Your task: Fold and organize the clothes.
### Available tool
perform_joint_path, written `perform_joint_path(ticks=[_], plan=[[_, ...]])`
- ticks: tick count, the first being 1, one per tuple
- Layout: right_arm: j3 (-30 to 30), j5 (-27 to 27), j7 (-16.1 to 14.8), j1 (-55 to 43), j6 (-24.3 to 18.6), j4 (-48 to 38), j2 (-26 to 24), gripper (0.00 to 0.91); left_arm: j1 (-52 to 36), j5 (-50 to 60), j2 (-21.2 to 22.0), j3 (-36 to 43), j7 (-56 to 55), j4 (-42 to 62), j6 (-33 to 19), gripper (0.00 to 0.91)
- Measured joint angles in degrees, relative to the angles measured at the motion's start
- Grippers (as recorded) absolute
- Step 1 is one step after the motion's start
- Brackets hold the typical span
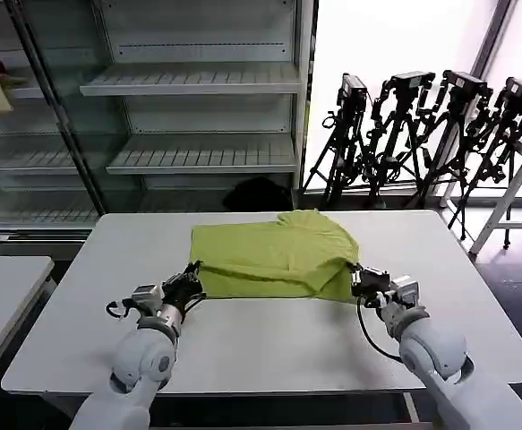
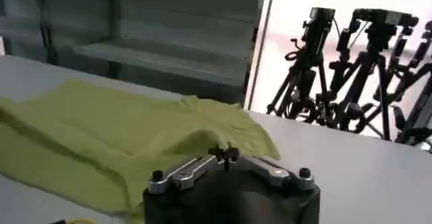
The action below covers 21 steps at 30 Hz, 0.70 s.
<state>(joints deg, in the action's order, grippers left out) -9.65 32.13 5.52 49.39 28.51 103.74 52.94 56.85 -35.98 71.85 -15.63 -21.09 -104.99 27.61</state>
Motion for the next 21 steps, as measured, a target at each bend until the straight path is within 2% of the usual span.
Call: perform_joint_path(ticks=[6, 14, 15, 16, 17, 18, 20, 21], plan=[[1.2, -1.1, -1.4, -2.1, -0.7, -3.7, 0.9, 0.000, -2.2, 1.2, 0.9, 1.2, -0.1, 2.7, 0.0, 0.020], [1.9, -2.5, -1.8, -3.7, -1.3, -7.1, 1.9, 0.000, -4.7, 2.5, 1.5, 2.1, -0.2, 6.4, 0.0, 0.040], [2.0, -2.5, -1.7, -3.7, -1.3, -7.3, 1.9, 0.081, -4.9, 2.7, 1.6, 2.1, -0.2, 6.7, 0.0, 0.040], [2.0, -2.6, -1.6, -3.7, -1.3, -7.4, 1.9, 0.252, -5.1, 3.0, 1.6, 2.2, -0.1, 7.1, 0.0, 0.040], [2.0, -2.7, -1.4, -3.7, -1.3, -7.6, 1.9, 0.252, -5.2, 3.2, 1.6, 2.3, 0.0, 7.4, 0.1, 0.040], [2.1, -2.7, -1.2, -3.6, -1.2, -7.6, 1.9, 0.343, -5.2, 3.4, 1.6, 2.4, 0.1, 7.6, 0.1, 0.040], [2.2, -2.9, -0.9, -3.5, -1.1, -7.7, 1.8, 0.171, -5.2, 3.8, 1.6, 2.5, 0.3, 8.0, 0.2, 0.040], [2.2, -3.0, -0.7, -3.4, -1.1, -7.7, 1.8, 0.121, -5.2, 4.0, 1.6, 2.6, 0.3, 8.1, 0.1, 0.040]])
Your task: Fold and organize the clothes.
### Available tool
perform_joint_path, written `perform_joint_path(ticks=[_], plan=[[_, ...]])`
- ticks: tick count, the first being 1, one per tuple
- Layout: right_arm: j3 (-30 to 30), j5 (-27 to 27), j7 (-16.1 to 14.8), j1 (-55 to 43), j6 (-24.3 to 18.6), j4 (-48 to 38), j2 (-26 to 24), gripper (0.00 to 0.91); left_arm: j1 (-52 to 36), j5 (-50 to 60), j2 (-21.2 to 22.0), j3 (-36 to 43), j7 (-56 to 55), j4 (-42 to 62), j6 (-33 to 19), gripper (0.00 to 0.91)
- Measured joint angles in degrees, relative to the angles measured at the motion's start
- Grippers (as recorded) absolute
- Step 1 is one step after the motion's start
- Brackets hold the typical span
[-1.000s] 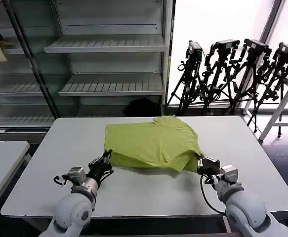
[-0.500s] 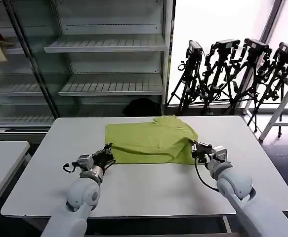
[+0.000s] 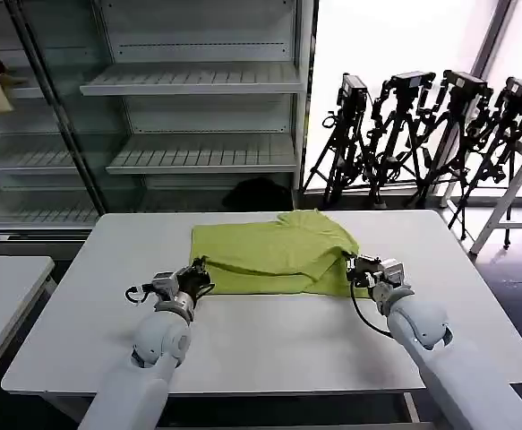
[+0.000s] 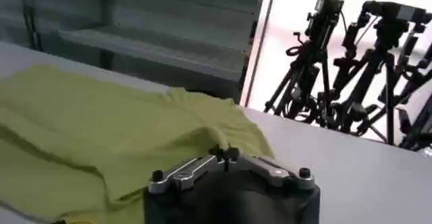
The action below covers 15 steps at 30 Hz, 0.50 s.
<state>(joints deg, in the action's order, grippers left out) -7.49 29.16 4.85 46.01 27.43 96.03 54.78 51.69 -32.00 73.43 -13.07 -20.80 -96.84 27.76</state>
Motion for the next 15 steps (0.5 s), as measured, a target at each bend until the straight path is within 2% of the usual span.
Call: perform_joint_path(ticks=[1, 2, 12, 13, 14, 15], plan=[[0.0, 0.0, 0.2, 0.1, 0.1, 0.0, 0.0, 0.010, 0.0, 0.3, 0.0, 0.0, 0.0, 0.1, 0.0, 0.040], [0.0, -0.1, 0.3, 0.2, 0.1, 0.0, -0.1, 0.000, 0.0, 0.5, -0.1, 0.0, 0.0, 0.1, 0.0, 0.030], [-0.7, -0.5, 0.3, 1.5, 0.0, -0.4, -0.9, 0.000, 1.2, 2.3, -0.8, -0.4, 0.4, -0.2, 0.4, 0.040], [-0.8, -0.5, 0.2, 1.7, -0.1, -0.4, -1.0, 0.000, 1.4, 2.6, -0.8, -0.4, 0.4, -0.3, 0.6, 0.151], [-0.9, -0.6, 0.1, 1.9, -0.2, -0.4, -1.2, 0.000, 1.6, 2.9, -0.8, -0.5, 0.5, -0.4, 0.7, 0.322], [-1.0, -0.7, 0.1, 2.1, -0.3, -0.4, -1.3, 0.000, 1.7, 3.1, -0.9, -0.5, 0.5, -0.6, 0.9, 0.816]])
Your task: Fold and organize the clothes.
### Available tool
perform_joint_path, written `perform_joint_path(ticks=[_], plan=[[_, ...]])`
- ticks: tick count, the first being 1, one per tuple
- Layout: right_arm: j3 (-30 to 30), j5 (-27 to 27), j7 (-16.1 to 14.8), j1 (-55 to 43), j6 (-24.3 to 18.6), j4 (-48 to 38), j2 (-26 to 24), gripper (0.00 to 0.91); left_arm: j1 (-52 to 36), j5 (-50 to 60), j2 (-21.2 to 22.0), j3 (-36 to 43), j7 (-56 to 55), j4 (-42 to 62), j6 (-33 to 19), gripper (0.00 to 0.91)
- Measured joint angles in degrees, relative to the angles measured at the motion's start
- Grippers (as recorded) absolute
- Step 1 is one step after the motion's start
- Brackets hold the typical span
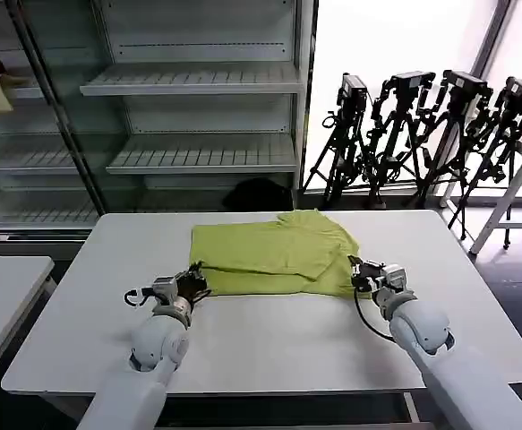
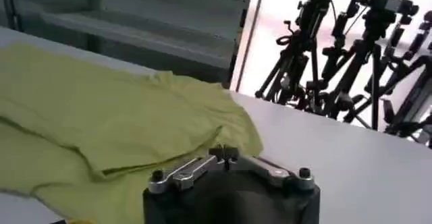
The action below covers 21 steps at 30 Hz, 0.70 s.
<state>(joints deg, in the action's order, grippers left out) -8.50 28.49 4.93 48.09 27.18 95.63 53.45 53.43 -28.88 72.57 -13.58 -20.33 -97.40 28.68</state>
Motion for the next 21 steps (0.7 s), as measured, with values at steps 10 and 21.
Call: perform_joint_path(ticks=[10, 21], plan=[[-2.3, 1.7, 1.3, 3.0, -0.8, 3.8, -2.0, 0.907, 1.5, 1.5, -1.3, -1.3, 0.0, -3.3, 1.4, 0.907], [-6.3, 8.3, 5.1, 11.3, 0.5, 12.5, -4.4, 0.907, 6.9, 0.8, -3.1, -2.7, 0.1, -11.5, 3.3, 0.907]])
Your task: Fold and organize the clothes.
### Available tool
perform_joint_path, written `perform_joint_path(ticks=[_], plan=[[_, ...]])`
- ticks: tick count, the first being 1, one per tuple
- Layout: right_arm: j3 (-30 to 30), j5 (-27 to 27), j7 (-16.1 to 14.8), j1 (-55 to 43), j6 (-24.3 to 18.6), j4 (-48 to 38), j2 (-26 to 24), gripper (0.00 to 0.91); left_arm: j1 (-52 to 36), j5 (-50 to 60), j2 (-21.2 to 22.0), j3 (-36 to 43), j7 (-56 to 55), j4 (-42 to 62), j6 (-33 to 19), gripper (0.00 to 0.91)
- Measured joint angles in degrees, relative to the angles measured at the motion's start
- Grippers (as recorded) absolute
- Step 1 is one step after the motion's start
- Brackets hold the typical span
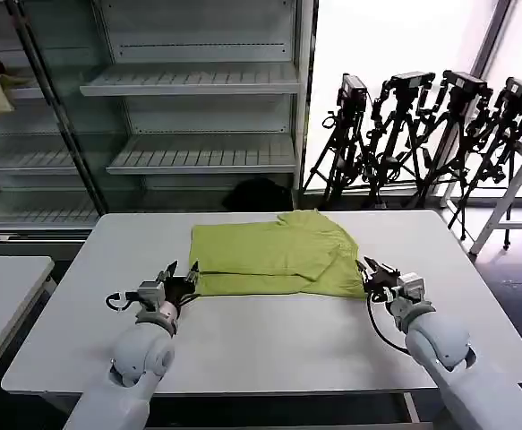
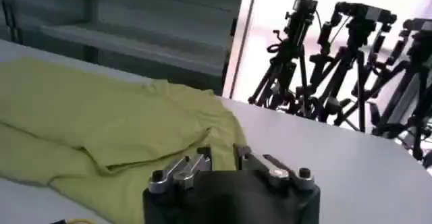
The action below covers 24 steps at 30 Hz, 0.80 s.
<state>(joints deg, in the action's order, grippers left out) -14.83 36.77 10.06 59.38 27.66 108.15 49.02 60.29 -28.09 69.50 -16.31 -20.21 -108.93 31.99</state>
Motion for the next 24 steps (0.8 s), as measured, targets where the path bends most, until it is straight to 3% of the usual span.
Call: perform_joint_path(ticks=[13, 19, 20, 24], plan=[[-1.7, 5.0, 1.1, 3.8, -0.3, -0.5, -0.4, 0.907, 4.2, -4.0, 0.0, -1.4, 0.2, -2.3, 0.6, 0.907], [-1.8, 5.3, 0.7, 4.4, -0.9, -0.5, -0.3, 0.816, 4.4, -5.0, 0.0, -2.1, 0.4, -1.3, 0.8, 0.907], [-1.7, 5.2, 0.6, 4.4, -1.0, -0.5, -0.2, 0.746, 4.4, -5.2, 0.0, -2.2, 0.4, -1.1, 0.8, 0.907], [-1.7, 4.9, 0.3, 4.6, -1.3, -0.5, -0.1, 0.675, 4.4, -6.1, 0.1, -2.7, 0.4, -0.3, 0.7, 0.907]])
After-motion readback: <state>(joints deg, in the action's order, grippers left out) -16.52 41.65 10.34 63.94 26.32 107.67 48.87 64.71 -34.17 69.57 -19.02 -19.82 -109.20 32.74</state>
